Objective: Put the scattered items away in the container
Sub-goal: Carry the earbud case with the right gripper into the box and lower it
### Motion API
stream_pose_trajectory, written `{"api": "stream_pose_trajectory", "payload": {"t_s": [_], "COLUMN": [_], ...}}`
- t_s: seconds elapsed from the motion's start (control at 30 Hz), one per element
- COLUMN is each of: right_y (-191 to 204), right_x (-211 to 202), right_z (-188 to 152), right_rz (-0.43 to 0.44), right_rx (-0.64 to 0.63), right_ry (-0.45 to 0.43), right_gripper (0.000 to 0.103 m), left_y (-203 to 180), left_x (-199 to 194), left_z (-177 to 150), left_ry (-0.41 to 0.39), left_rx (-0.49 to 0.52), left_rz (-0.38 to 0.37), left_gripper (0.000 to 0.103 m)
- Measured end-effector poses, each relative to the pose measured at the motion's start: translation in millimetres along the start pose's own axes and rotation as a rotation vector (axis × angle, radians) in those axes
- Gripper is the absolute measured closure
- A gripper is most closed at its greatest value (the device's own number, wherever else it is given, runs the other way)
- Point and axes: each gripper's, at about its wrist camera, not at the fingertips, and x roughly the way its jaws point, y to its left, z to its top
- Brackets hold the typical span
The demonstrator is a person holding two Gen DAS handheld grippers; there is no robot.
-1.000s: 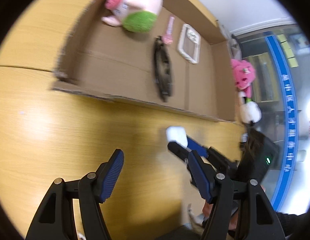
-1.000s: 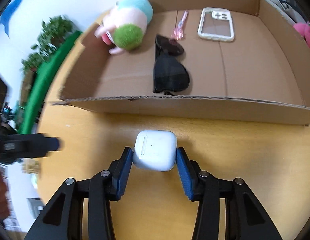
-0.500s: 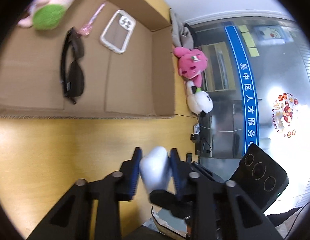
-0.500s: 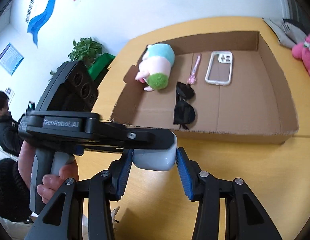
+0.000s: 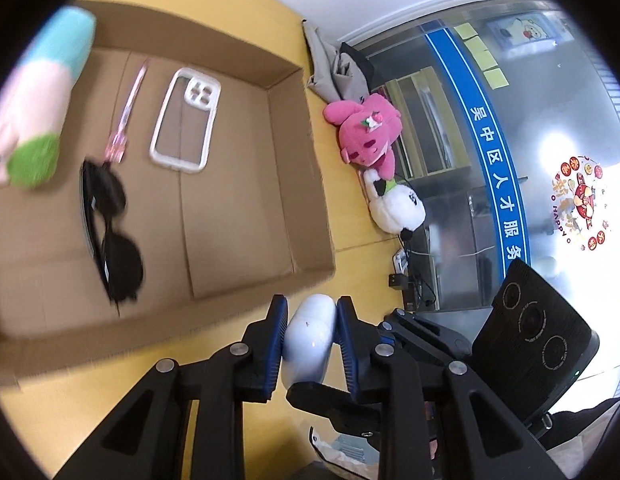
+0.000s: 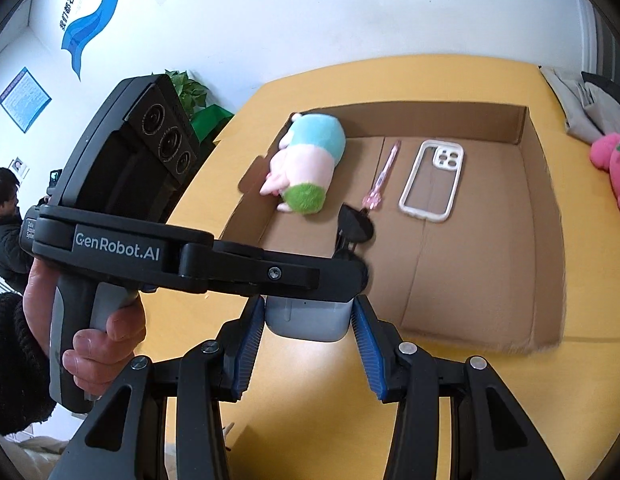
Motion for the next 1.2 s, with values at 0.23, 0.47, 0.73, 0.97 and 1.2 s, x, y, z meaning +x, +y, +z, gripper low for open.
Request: {"api": "stream_pose_trajectory", "payload": {"t_s": [0.23, 0.47, 0.73, 0.97, 1.2], "right_y": [-24, -52, -96, -131, -144], "right_x": [19, 54, 89, 113, 139], "right_z": [49, 74, 66, 56, 50], "right_rz": [-0.028, -0.030, -0.037, -0.044, -0.068], "right_rx": [-0.017, -0.009, 0.056, 0.141, 0.174], "right_ry": [0.017, 0.084, 0.183, 0.270, 0.334], "right_gripper": [0.055, 0.055, 0.055, 0.055, 0.056], "left_y": [10, 39, 67, 81, 98], "left_x": [11, 36, 90, 129, 150], "left_z": [55, 86, 95, 100, 99], "left_ry": [0.004, 0.047, 0.136, 0.197, 0.244], "left_rx": [0.028, 0.004, -0.045, -0.067, -0.092], "left_rz": [-0.005, -0.008, -0.010, 0.023, 0.131], "left_gripper": [0.079, 0.079, 0.079, 0.079, 0.083]}}
